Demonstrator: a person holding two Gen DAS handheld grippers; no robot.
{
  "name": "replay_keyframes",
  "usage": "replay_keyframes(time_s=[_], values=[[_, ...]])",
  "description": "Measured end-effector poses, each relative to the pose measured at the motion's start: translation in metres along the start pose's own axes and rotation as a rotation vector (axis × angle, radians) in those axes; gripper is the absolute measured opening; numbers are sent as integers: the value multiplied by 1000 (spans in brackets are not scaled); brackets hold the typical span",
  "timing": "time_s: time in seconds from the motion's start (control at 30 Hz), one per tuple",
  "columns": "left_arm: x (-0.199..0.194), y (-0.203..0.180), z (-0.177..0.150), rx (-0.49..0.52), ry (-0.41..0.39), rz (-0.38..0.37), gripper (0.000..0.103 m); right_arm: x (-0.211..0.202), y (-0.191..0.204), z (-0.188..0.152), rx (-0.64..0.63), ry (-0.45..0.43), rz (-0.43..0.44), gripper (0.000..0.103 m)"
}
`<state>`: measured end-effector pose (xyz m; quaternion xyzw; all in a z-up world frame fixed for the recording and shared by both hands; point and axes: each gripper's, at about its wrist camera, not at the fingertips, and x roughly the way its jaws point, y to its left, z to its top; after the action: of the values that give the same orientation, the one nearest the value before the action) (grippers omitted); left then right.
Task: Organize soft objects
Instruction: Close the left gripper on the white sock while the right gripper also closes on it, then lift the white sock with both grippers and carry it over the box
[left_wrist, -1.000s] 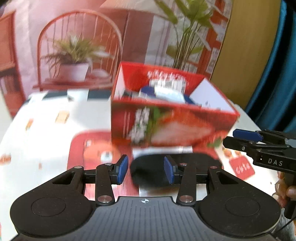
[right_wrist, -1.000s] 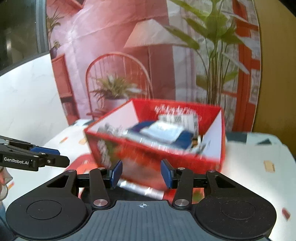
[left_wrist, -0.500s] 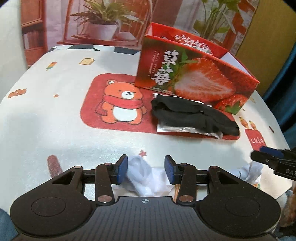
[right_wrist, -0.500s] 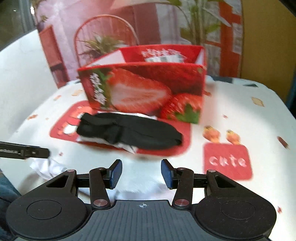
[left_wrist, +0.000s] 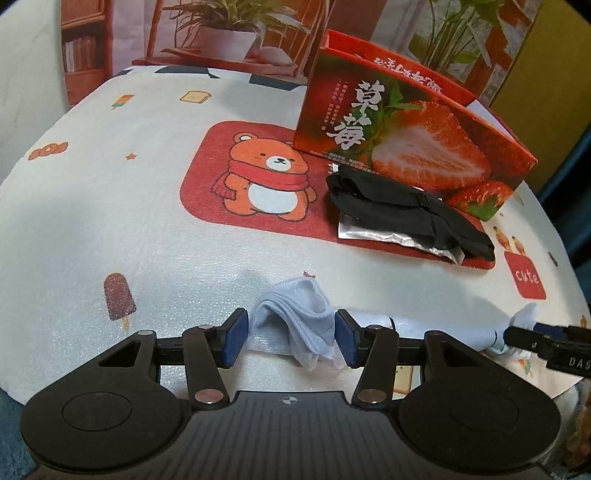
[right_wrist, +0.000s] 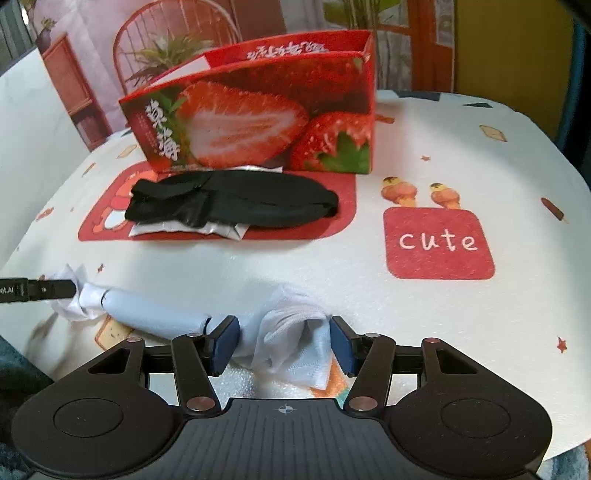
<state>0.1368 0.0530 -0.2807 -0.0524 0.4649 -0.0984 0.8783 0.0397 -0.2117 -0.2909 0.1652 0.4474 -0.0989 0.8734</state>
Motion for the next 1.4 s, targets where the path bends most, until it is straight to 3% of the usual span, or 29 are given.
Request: replay_keyframes(time_s=[0.13,0.2,0.27,0.37,0.47,0.57,0.93,1.4], values=[[0,-4,-1,22,-14,10,50,3,0,1,-12,-2,-4,43],[0,-4,-1,38,-22,16,32,6,2,1,-25,-8,-6,41],[-1,-4,0,47,-33,22,22,7,4,2,-41,-14,-5,38],[-2,-3,3,41,-55,28,13,9,7,4,-63,-24,5,28],[0,-2,8,35,-75,50,12,11,10,11,-83,-47,16,17],[4,-2,11,38,-93,73,12,16,11,20,-93,-80,11,14],[13,-4,8,38,-87,61,12,32,9,18,-99,-157,-12,14],[6,-1,9,10,-108,51,9,24,-13,10,46,-198,102,14]])
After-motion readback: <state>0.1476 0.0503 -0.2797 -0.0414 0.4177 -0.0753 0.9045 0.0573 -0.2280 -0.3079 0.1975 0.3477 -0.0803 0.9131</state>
